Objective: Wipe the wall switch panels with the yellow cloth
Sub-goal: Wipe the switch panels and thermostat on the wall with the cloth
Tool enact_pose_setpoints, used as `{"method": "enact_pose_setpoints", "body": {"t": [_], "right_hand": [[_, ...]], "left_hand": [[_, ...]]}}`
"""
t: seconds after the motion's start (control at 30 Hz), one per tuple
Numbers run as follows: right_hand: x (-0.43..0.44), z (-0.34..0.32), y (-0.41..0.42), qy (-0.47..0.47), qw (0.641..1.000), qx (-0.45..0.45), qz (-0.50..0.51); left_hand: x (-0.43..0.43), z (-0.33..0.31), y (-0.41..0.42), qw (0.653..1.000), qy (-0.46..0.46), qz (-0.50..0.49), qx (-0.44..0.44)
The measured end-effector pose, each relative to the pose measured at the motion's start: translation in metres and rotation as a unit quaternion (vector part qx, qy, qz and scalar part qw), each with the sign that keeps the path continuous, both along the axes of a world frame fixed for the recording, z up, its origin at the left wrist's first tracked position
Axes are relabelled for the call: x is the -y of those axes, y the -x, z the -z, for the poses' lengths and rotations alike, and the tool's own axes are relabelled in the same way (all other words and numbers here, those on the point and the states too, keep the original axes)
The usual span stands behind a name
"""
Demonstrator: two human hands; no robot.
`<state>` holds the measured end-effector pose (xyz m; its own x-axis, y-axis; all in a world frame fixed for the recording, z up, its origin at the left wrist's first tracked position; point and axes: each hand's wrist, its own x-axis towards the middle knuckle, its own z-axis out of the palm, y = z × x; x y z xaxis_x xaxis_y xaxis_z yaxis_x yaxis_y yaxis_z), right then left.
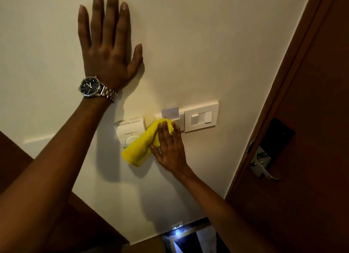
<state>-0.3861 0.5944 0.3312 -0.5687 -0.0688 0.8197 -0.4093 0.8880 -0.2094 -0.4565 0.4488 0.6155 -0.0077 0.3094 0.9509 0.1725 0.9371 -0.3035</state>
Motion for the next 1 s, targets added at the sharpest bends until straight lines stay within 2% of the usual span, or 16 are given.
{"method": "enact_pose_setpoints", "body": {"t": [0.1,0.17,0.4,0.53,0.67,0.77,0.83,0.93,1.0], "right_hand": [[-0.021,0.022,-0.009,-0.078,0.997,0.003,-0.019],[-0.030,0.024,-0.010,-0.093,0.995,0.005,-0.022],[-0.029,-0.003,-0.005,0.026,0.999,0.006,0.019],[-0.033,0.001,-0.012,0.040,0.999,0.025,0.017],[-0.028,0.005,-0.023,0.040,0.995,0.079,0.057],[-0.027,0.002,-0.034,-0.006,0.994,0.072,0.080],[-0.032,0.002,-0.041,-0.021,0.995,0.061,0.082],[-0.042,0.004,-0.047,0.003,0.998,0.053,0.037],[-0.045,0.005,-0.051,0.033,0.997,0.069,-0.031]], "left_hand": [[0.001,-0.001,0.001,1.000,-0.001,-0.001,0.009],[0.002,-0.001,0.001,1.000,0.002,-0.002,0.010],[0.001,-0.001,0.004,1.000,0.001,-0.010,-0.011],[-0.003,-0.004,0.003,1.000,0.010,-0.019,-0.006],[-0.001,-0.004,-0.007,0.997,0.031,-0.021,0.071],[-0.002,0.007,-0.028,0.989,0.025,0.008,0.148],[-0.003,0.039,-0.049,0.975,0.005,0.067,0.210],[0.004,0.129,-0.101,0.955,-0.041,0.160,0.248],[0.014,0.201,-0.136,0.919,-0.080,0.217,0.321]]}}
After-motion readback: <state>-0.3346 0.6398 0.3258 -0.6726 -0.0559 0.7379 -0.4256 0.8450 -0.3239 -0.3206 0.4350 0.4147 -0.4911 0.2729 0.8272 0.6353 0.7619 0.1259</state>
